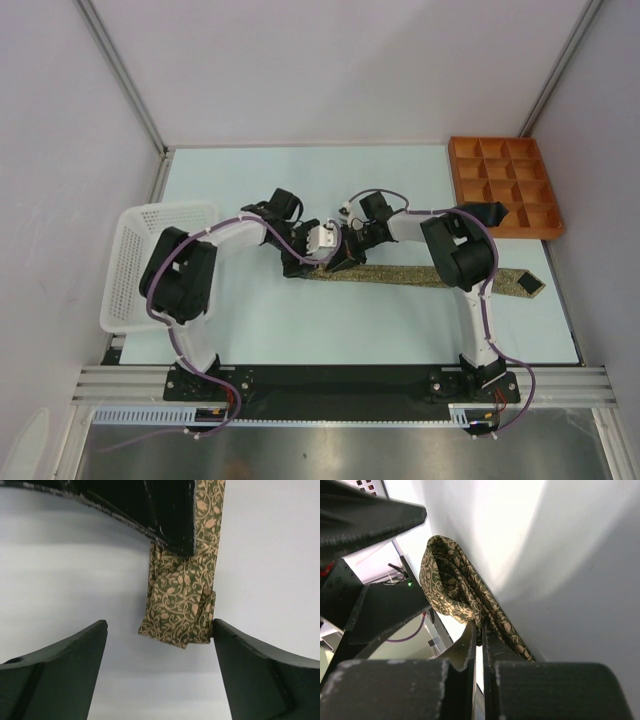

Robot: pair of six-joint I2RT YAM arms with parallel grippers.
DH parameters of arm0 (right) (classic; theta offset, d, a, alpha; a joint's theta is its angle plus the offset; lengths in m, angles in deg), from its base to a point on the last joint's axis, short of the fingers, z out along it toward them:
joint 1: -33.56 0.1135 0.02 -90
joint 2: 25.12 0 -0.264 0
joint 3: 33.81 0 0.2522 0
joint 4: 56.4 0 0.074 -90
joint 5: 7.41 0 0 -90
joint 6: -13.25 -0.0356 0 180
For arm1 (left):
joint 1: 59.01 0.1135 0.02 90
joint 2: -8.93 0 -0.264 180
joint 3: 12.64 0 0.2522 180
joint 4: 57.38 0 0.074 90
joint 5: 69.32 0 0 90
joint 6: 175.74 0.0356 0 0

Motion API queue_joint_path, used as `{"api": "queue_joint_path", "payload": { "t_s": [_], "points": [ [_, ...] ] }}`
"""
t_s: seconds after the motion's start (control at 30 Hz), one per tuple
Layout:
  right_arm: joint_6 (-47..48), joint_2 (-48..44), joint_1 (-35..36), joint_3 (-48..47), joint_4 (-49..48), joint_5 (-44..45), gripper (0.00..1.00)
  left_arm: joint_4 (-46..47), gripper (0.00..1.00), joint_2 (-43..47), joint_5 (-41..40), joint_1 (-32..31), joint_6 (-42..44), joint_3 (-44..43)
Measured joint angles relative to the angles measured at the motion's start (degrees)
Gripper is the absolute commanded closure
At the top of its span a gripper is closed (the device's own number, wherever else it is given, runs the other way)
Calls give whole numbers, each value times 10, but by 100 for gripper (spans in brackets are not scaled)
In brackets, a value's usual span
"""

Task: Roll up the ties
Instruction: Roll the tie at the center of the board.

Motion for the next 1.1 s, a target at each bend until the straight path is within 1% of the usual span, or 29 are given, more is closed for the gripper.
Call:
{"api": "queue_joint_path", "payload": {
  "t_s": [0.13,0.23,0.27,0.33,0.37,0.4,0.43,0.6,0.67,0.7,0.73,0.8,0.83,0.87,0.9,0.93,1.0,1.03,1.1],
  "points": [
    [4,0,1,0,1,-1,100,10,18,-3,-10,-20,-1,-1],
    [7,0,2,0,2,-3,100,7,32,-17,-12,-30,1,-4],
    [7,0,2,-1,2,-3,100,4,42,-21,-14,-32,4,-4],
    [7,0,3,-2,5,-5,100,-6,53,-29,-14,-34,3,-5],
    [7,0,4,-3,7,-5,100,-11,62,-30,-15,-34,7,-6],
    [8,0,5,-4,8,-6,100,-13,65,-30,-18,-34,7,-7],
    [8,0,5,-5,10,-7,100,-15,71,-30,-19,-34,9,-8],
    [11,0,7,-14,23,-10,100,-25,79,-28,-24,-35,7,-9],
    [14,0,8,-19,31,-9,99,-27,80,-27,-26,-35,2,-9],
    [18,0,8,-21,36,-9,93,-27,80,-26,-29,-35,-1,-9],
    [21,0,8,-25,40,-8,89,-26,80,-26,-32,-36,-4,-9],
    [27,1,8,-32,47,-7,83,-25,80,-25,-39,-36,-11,-9],
    [29,3,8,-38,52,-6,83,-24,76,-25,-42,-36,-16,-9],
    [32,6,6,-43,55,-6,83,-24,74,-25,-44,-36,-18,-9],
    [35,6,6,-45,57,-6,89,-23,70,-25,-45,-36,-21,-9],
    [37,6,5,-46,60,-6,92,-22,62,-25,-45,-36,-23,-9],
    [42,6,4,-46,63,-6,99,-15,54,-24,-48,-36,-27,-7],
    [43,6,3,-46,65,-6,100,-11,46,-24,-49,-36,-30,-5],
    [45,6,3,-47,67,-6,100,-6,40,-23,-50,-36,-31,-4]
  ]
}}
